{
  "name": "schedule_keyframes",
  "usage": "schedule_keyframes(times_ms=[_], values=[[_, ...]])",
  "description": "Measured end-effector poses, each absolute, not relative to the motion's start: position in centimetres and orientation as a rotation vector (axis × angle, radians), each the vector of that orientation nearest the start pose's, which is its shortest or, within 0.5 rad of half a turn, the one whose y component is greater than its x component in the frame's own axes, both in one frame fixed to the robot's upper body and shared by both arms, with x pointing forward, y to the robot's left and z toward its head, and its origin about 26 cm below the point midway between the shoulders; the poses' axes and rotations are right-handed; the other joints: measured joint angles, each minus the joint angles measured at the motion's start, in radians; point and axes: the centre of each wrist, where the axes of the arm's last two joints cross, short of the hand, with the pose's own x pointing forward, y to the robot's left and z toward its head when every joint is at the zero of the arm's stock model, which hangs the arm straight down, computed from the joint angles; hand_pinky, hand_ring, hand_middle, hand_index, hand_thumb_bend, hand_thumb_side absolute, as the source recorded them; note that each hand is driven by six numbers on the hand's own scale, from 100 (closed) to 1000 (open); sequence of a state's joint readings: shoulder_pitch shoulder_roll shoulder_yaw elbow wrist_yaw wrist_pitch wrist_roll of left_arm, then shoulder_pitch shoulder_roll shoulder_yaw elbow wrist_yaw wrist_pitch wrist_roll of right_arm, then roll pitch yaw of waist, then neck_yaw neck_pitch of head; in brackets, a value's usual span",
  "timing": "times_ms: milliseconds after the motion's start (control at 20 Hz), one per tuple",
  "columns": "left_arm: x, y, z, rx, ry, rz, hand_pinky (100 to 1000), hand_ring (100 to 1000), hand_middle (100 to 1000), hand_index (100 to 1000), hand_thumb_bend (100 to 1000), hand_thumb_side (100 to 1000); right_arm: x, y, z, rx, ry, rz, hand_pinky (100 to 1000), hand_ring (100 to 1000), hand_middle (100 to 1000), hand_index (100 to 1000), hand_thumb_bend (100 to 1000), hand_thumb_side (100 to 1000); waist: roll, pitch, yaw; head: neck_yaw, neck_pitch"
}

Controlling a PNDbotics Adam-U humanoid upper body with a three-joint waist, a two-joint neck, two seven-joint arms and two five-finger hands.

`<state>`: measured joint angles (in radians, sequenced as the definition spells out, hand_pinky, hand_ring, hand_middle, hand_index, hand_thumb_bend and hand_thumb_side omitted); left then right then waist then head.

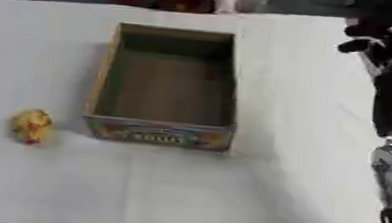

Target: Pick up objects on the table and place them in the box.

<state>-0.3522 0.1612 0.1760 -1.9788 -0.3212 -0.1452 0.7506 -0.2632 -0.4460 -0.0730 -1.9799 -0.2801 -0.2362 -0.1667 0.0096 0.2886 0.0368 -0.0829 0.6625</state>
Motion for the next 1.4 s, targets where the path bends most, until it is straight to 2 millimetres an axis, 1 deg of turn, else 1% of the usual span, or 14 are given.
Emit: schedule_keyframes(times_ms=[50,100,200,350,400,500,600,750,800,900,1000,1200,1350,1400], values=[[30.7,27.7,20.7,-1.176,3.275,-0.816,332,409,415,610,100,631,29.6,-30.0,20.5,-0.06,-2.476,0.081,547,633,591,813,100,927,0.0,-0.002,0.0,-0.002,0.001],[30.7,28.0,20.9,-1.234,3.256,-0.754,335,412,423,622,100,654,29.6,-30.0,20.5,-0.058,-2.476,0.08,547,633,591,813,100,917,-0.001,-0.005,0.0,-0.004,0.003],[30.6,28.6,21.5,-1.371,3.207,-0.59,342,422,439,641,100,637,29.6,-30.0,20.5,-0.057,-2.475,0.079,547,633,592,812,100,917,-0.001,-0.008,0.0,-0.009,0.005],[30.7,29.3,23.4,-1.577,3.099,-0.278,359,444,476,688,100,635,29.6,-30.0,20.5,-0.056,-2.475,0.08,547,633,592,812,100,917,-0.002,-0.009,-0.004,-0.015,0.01],[30.7,29.4,24.1,-1.64,3.063,-0.146,378,465,504,726,100,683,29.6,-30.0,20.5,-0.056,-2.475,0.08,547,633,592,812,100,917,-0.001,-0.01,-0.004,-0.016,0.011],[30.8,29.5,25.5,-1.745,2.995,0.172,395,484,527,758,100,737,29.7,-29.9,20.5,-0.052,-2.474,0.084,547,633,592,812,100,914,0.002,-0.011,-0.007,-0.017,0.013],[30.9,29.3,26.8,-1.807,2.926,0.549,414,496,540,775,100,764,29.7,-29.9,20.5,-0.05,-2.473,0.091,547,633,592,812,100,913,0.005,-0.011,-0.01,-0.017,0.013],[31.4,29.1,28.5,-1.807,2.824,1.049,407,518,566,782,100,780,29.7,-29.9,20.5,-0.049,-2.472,0.102,547,634,592,813,100,916,0.009,-0.011,-0.012,-0.014,0.012],[31.6,29.2,29.1,-1.803,2.778,1.185,389,519,562,781,100,801,29.7,-29.9,20.6,-0.048,-2.471,0.108,548,634,592,813,100,913,0.009,-0.011,-0.014,-0.012,0.012],[32.0,29.2,30.1,-1.791,2.664,1.439,358,496,533,769,100,791,29.7,-29.8,20.6,-0.045,-2.468,0.113,549,635,592,813,100,911,0.01,-0.01,-0.019,-0.008,0.012],[32.3,29.2,30.9,-1.766,2.545,1.665,361,507,550,779,100,781,29.7,-29.8,20.6,-0.042,-2.468,0.119,549,635,592,813,100,912,0.01,-0.008,-0.022,-0.005,0.012],[33.2,29.2,31.6,-1.708,2.39,1.98,396,535,574,800,100,786,29.8,-29.7,20.8,-0.035,-2.473,0.135,550,635,592,813,100,914,0.013,-0.005,-0.024,0.002,0.009],[34.0,29.0,31.7,-1.62,2.38,2.131,414,564,602,822,100,817,29.8,-29.6,20.8,-0.032,-2.471,0.149,550,635,592,813,100,913,0.013,-0.003,-0.026,0.007,0.003],[34.2,28.9,31.7,-1.592,2.381,2.168,417,573,610,830,100,855,29.8,-29.6,20.8,-0.029,-2.47,0.152,550,635,592,813,100,915,0.013,-0.002,-0.027,0.008,0.003]])
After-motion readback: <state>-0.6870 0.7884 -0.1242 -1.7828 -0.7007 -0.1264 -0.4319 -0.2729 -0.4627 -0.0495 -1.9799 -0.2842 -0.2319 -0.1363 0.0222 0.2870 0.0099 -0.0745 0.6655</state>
